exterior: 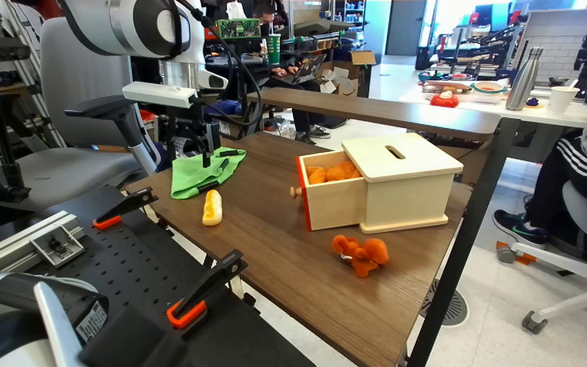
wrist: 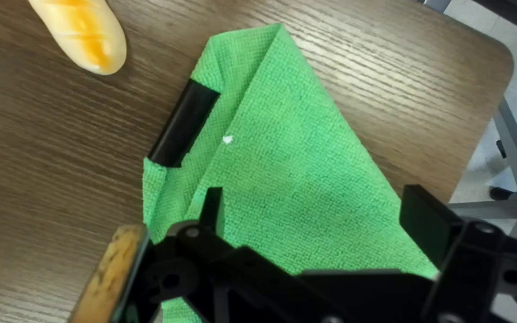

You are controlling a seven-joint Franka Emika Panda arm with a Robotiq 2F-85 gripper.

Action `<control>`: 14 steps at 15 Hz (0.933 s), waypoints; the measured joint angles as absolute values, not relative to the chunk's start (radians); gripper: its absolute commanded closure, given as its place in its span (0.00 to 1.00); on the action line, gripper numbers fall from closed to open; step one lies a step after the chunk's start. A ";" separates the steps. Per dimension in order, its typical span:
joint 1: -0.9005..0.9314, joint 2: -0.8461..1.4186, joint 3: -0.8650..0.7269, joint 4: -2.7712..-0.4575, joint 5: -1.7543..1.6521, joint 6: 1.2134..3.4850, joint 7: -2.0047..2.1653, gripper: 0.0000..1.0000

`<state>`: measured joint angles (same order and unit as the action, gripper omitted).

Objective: Move the green towel to the right

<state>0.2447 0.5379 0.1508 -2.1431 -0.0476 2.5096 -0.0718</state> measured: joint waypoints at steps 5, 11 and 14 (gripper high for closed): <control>0.248 0.598 0.146 -2.096 -0.079 2.510 -0.060 0.00; 0.248 0.661 0.123 -2.038 -0.110 2.509 -0.057 0.00; 0.248 0.678 0.111 -2.012 -0.110 2.502 -0.057 0.00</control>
<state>0.2482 0.6785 0.1107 -2.0120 -0.1102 2.5019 -0.0569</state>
